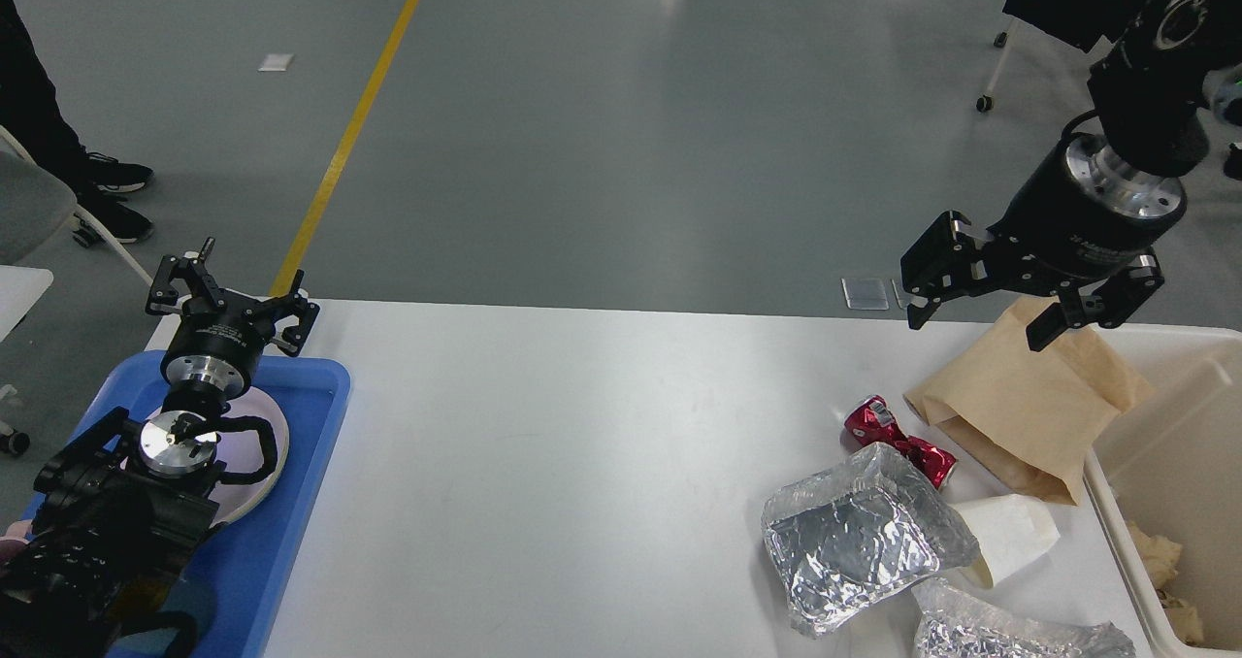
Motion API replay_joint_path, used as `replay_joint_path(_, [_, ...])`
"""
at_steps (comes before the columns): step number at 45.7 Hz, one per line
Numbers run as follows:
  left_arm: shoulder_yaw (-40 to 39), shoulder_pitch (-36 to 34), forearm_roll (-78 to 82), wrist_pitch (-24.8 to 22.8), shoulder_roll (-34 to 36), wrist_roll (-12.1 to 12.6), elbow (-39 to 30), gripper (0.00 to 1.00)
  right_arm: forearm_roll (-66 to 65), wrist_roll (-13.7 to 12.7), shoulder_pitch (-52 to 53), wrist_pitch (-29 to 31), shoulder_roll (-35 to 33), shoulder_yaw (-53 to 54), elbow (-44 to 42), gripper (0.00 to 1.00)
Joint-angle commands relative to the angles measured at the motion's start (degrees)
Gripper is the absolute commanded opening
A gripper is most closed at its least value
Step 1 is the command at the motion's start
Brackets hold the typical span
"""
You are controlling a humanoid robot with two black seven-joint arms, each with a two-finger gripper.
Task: Tidy desktop
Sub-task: 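Move the right gripper back over the brown paper bag, then lower the right gripper and grasp the brown paper bag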
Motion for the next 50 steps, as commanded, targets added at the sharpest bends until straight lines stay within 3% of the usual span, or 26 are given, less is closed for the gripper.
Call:
replay_joint_path(1, [0.0,0.0,0.0,0.0,0.0,0.1,0.0,0.96,-0.2,-0.3,1.5,0.9,-0.5,0.2,1.6,1.0])
replay_joint_path(7, [0.0,0.0,0.0,0.0,0.0,0.0,0.0,0.96,-1.0,-0.3,-2.8,-2.5,-2.3,-0.2,-0.5,1.0])
replay_joint_path(18, [0.0,0.0,0.0,0.0,0.0,0.0,0.0,0.96,-1.1,-0.3,-27.2,-20.9,-6.5,0.0,-12.8,1.0])
replay_joint_path(31, [0.0,0.0,-0.1,0.0,0.0,0.0,0.0,0.96,-0.1,-0.3,-51.9,-40.8,-6.2,6.1,-28.7,1.0])
replay_joint_path(50, [0.0,0.0,0.0,0.0,0.0,0.0,0.0,0.96,-0.1,-0.3,-65.9,-43.2,-2.0,16.5,-42.4,1.0])
